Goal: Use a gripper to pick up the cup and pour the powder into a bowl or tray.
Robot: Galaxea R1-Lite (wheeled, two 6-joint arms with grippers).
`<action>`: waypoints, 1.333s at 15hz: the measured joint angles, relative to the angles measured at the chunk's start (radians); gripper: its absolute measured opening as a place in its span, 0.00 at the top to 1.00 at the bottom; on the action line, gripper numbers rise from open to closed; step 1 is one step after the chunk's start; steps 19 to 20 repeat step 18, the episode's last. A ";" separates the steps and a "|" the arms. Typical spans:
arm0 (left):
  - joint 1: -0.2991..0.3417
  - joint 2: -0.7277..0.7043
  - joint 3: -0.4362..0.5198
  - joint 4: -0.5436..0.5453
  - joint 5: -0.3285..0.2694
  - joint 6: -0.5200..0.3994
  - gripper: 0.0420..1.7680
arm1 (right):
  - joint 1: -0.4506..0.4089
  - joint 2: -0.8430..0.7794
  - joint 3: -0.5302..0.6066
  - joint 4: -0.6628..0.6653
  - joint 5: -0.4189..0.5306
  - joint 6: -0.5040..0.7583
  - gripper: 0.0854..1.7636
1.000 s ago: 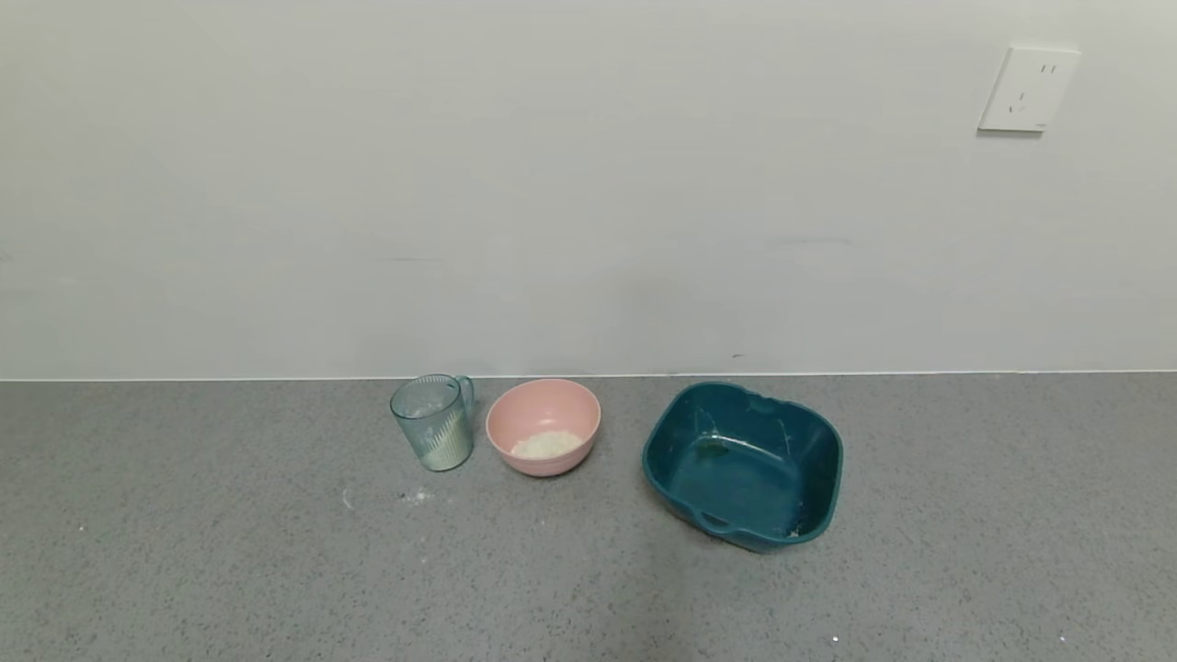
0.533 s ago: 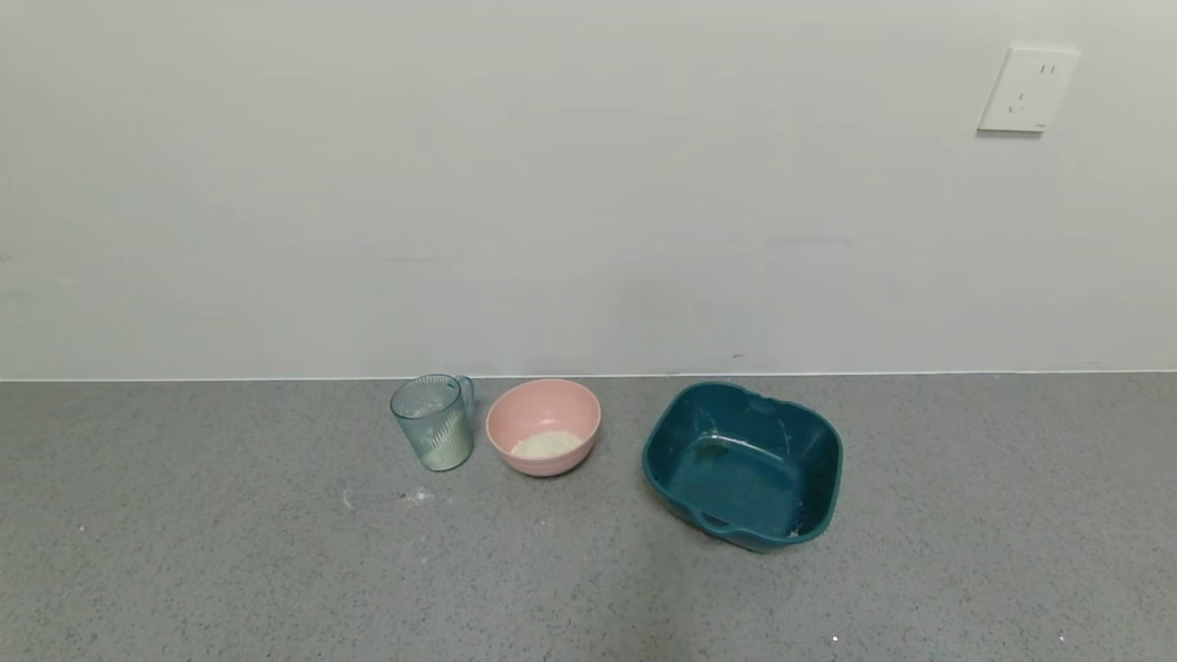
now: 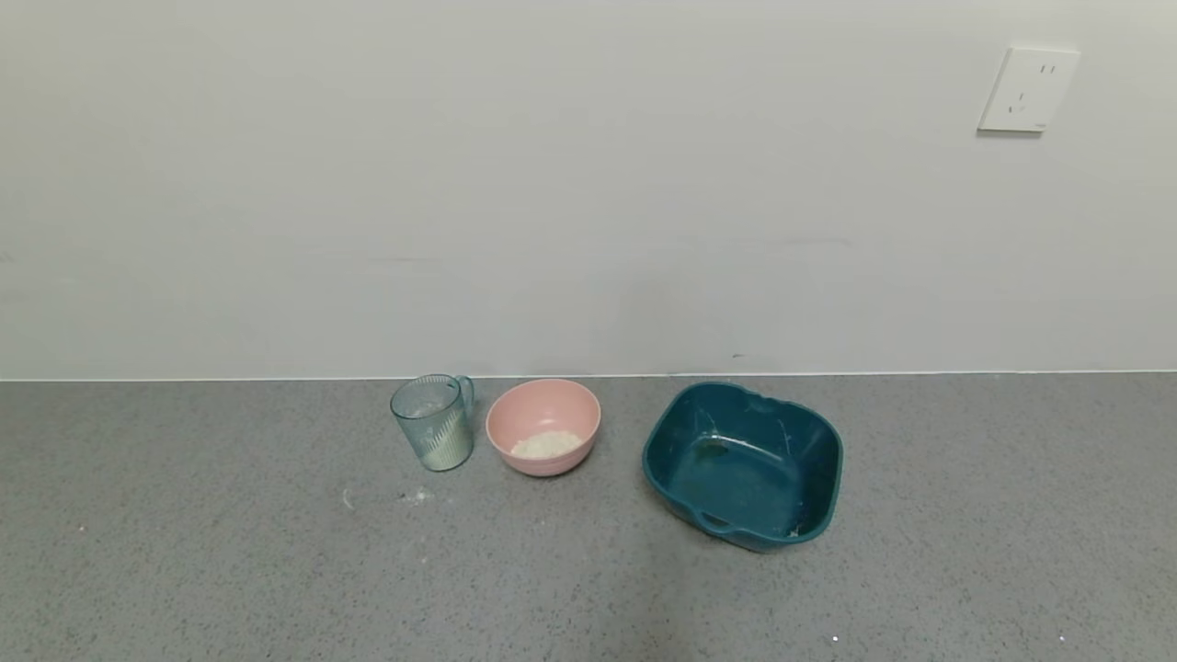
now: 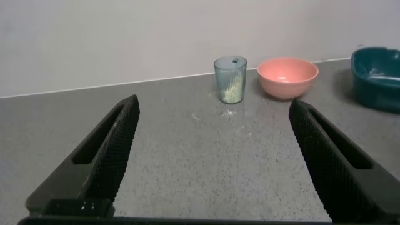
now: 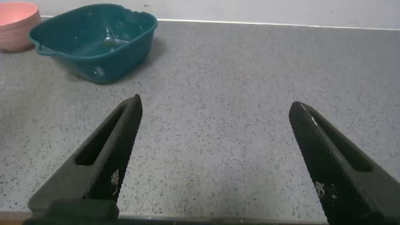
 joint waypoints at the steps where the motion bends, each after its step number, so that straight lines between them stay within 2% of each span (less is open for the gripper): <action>1: 0.000 -0.001 0.049 -0.030 0.007 0.001 0.03 | 0.000 0.000 0.000 0.000 0.000 0.000 0.03; 5: 0.000 -0.003 0.154 -0.087 0.004 -0.006 0.03 | 0.000 0.000 0.000 0.000 0.000 0.000 0.03; 10: 0.000 -0.004 0.169 -0.079 -0.017 -0.013 0.03 | 0.000 0.000 0.000 0.000 0.000 0.000 0.03; 12: 0.000 -0.005 0.170 -0.015 -0.026 -0.030 0.03 | 0.000 0.000 0.000 0.000 0.000 0.000 0.03; 17: 0.000 -0.006 0.170 -0.043 -0.009 -0.120 0.03 | 0.000 0.000 0.000 0.000 0.000 0.000 0.03; 20: 0.000 -0.006 0.171 -0.044 -0.007 -0.126 0.03 | 0.000 0.000 0.000 0.000 0.000 0.000 0.03</action>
